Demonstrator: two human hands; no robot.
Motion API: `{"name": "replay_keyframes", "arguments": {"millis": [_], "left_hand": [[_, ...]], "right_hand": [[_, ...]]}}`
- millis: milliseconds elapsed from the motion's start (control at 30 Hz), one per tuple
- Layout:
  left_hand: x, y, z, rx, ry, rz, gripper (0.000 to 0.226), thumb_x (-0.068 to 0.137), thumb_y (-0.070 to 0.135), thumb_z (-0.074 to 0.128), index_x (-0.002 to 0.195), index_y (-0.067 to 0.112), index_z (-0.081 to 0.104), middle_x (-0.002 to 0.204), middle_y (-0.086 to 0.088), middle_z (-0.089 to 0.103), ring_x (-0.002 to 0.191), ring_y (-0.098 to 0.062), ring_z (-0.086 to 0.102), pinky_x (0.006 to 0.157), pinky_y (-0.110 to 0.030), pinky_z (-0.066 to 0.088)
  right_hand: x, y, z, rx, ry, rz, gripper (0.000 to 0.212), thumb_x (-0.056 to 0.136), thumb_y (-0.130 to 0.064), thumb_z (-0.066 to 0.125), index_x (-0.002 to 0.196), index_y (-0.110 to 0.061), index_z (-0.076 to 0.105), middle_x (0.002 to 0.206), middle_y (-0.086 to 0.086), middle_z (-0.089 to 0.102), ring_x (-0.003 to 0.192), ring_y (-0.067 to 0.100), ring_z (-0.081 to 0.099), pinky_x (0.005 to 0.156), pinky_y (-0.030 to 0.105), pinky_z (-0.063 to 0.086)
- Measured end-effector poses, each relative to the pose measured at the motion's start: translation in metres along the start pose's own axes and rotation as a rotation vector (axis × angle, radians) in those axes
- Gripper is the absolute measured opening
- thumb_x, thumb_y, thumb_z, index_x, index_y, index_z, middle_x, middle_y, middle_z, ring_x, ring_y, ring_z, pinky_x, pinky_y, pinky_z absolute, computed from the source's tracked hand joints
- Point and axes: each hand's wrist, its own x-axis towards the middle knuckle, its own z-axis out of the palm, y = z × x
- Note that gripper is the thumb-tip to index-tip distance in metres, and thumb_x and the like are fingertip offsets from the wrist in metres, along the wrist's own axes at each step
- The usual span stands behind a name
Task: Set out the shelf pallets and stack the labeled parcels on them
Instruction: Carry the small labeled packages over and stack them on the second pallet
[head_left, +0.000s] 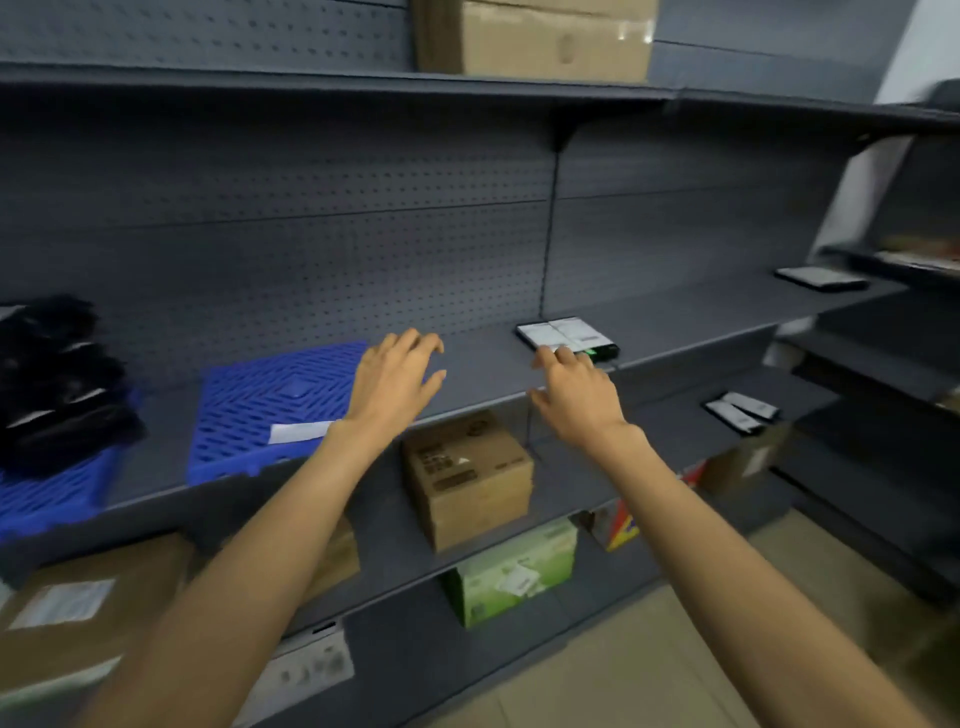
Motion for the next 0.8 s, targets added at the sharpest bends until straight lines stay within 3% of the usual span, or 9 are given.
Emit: {"name": "replay_keyframes", "arguments": {"millis": [367, 800], "left_hand": [[0.127, 0.217, 0.111, -0.231, -0.046, 0.320, 0.026, 0.092, 0.034, 0.061, 0.113, 0.020, 0.058, 0.107, -0.003, 0.061, 0.102, -0.029, 0.058, 0.073, -0.039, 0.045], [0.330, 0.419, 0.249, -0.389, -0.046, 0.536, 0.026, 0.094, 0.034, 0.058, 0.116, 0.021, 0.056, 0.114, -0.001, 0.061, 0.101, -0.025, 0.058, 0.077, -0.038, 0.045]], "right_hand": [[-0.043, 0.226, -0.020, -0.100, 0.024, 0.347, 0.036, 0.094, -0.033, 0.054, 0.123, -0.012, 0.047, 0.119, 0.011, 0.055, 0.113, 0.035, 0.050, 0.085, 0.045, 0.045], [0.030, 0.479, -0.041, -0.214, 0.095, 0.583, 0.035, 0.094, -0.029, 0.052, 0.125, -0.013, 0.048, 0.121, 0.010, 0.055, 0.113, 0.034, 0.050, 0.085, 0.042, 0.043]]}}
